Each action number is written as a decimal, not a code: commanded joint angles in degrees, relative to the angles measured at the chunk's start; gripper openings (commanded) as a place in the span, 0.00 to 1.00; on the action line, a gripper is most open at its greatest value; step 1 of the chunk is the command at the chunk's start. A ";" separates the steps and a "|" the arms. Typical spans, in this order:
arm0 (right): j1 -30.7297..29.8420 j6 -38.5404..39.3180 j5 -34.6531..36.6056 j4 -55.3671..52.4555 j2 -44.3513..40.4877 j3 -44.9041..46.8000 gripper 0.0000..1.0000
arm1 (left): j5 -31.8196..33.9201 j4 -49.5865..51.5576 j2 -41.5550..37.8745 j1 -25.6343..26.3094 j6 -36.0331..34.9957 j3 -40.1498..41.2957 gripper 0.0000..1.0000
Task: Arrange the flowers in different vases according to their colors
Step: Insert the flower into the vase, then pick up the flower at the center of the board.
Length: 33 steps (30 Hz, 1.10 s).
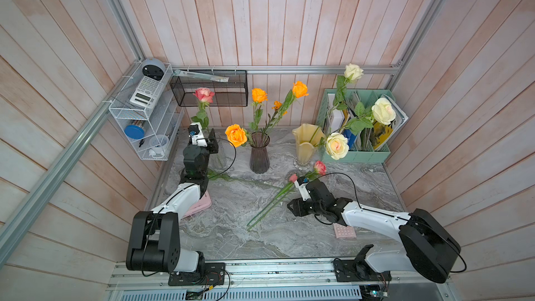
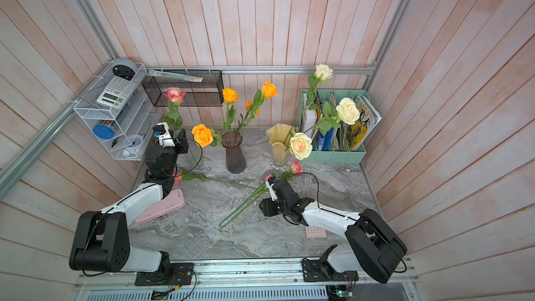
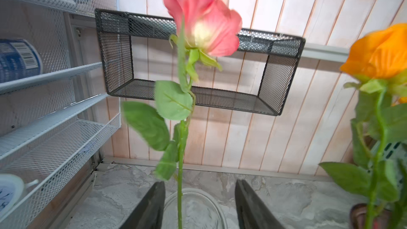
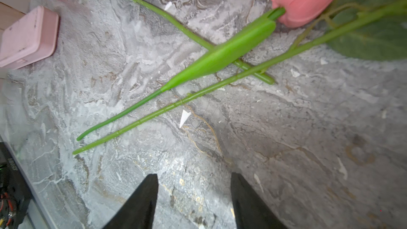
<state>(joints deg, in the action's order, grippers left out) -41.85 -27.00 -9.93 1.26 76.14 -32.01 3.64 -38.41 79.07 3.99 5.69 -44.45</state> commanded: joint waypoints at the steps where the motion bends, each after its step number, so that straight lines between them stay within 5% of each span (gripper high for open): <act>1: 0.20 -0.87 1.97 -2.66 -3.74 -0.27 0.59 | 2.56 7.83 -7.79 2.05 0.09 1.30 0.60; 9: 1.52 -4.85 11.03 -7.55 -13.84 3.19 0.59 | 12.73 30.14 -30.93 16.58 -0.79 8.37 0.62; 13: 2.97 -5.49 15.13 -10.48 -20.17 5.66 0.60 | 16.88 37.27 -34.37 28.21 0.59 10.29 0.64; 20: 6.48 -7.40 15.00 -16.39 -25.99 7.52 0.60 | 11.35 43.49 -21.18 43.03 -0.36 6.23 0.63; 33: 8.76 -7.46 13.57 -17.44 -28.22 9.66 0.60 | -1.25 52.35 7.94 43.91 -5.70 -7.97 0.51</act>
<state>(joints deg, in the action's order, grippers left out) -33.43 -34.48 3.73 -15.03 48.95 -23.16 5.93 10.72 84.03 48.07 1.78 -50.37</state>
